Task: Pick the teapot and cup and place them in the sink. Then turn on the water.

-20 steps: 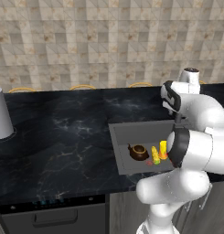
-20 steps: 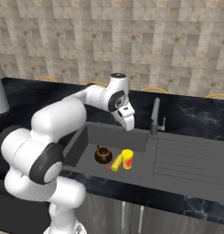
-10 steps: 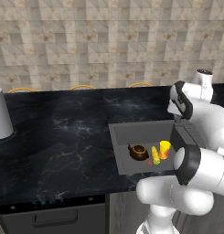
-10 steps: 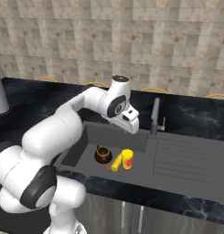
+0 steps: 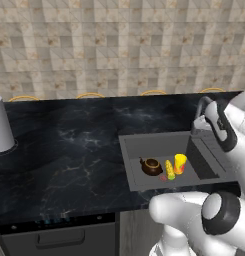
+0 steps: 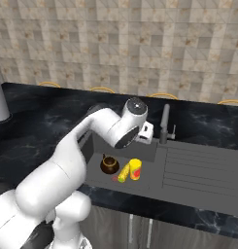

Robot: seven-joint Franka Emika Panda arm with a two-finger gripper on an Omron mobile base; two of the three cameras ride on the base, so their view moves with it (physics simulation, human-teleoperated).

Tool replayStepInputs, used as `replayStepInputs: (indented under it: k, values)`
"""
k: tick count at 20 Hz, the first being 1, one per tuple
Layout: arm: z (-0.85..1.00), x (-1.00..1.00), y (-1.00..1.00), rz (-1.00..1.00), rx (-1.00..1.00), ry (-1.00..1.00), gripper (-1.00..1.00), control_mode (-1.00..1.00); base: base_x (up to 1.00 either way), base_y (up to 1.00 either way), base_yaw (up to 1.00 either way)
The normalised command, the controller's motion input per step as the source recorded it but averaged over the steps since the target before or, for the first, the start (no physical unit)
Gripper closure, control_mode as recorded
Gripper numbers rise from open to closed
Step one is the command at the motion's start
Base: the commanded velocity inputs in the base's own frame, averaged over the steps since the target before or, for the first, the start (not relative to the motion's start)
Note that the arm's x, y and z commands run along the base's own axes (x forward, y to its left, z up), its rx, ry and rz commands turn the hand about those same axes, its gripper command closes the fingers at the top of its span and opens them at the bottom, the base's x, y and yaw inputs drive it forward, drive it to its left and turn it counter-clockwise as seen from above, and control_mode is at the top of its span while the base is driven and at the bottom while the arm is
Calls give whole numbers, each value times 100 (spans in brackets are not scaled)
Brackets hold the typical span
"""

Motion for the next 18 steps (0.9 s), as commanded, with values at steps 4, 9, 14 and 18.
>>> replayStepInputs:
  k: [4, 9, 14, 18]
  values:
    - [2, -18, -17, 38, 0, -52, -100, -100, 0, 0, 0]
    - [14, 0, -5, 49, 0, -23, -100, -100, 0, 0, 0]
    - [28, 23, 0, 62, 0, -10, -100, -100, 0, 0, 0]
    - [30, 19, -5, 65, 0, -20, -100, -100, 0, 0, 0]
